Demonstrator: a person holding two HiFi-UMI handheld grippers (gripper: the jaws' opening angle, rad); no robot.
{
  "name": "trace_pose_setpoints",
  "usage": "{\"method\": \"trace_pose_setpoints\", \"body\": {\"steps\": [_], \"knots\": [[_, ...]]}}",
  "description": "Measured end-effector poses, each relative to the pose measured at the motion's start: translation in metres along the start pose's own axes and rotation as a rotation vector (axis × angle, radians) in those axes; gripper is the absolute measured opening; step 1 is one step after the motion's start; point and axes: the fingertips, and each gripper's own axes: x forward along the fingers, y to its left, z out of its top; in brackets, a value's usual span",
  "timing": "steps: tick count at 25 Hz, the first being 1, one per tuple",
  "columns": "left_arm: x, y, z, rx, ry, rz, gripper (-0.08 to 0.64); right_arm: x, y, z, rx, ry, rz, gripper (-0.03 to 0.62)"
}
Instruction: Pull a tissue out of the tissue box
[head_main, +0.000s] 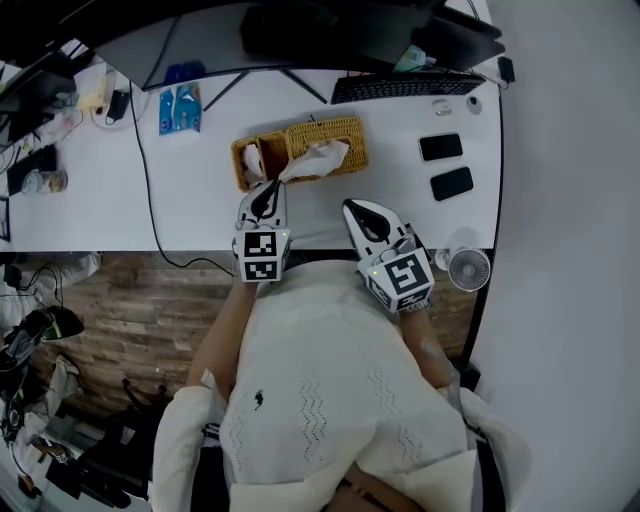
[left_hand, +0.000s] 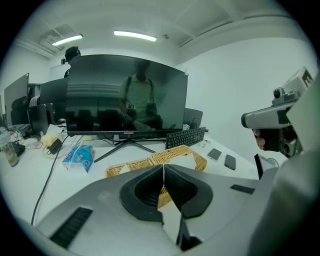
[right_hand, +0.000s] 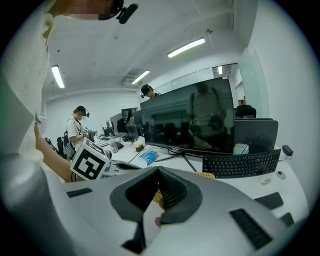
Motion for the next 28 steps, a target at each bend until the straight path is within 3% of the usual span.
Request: {"method": "trace_pose_setpoints", "body": {"steps": [19, 28], "knots": [[-0.023, 0.014, 0.013, 0.003, -0.052, 0.041, 0.017, 0.020, 0.000, -0.001, -0.022, 0.014, 0.034, 0.002], [-0.042, 0.019, 0.036, -0.023, -0.116, 0.052, 0.017, 0.024, 0.000, 0.006, -0.034, -0.006, 0.041, 0.002]]}}
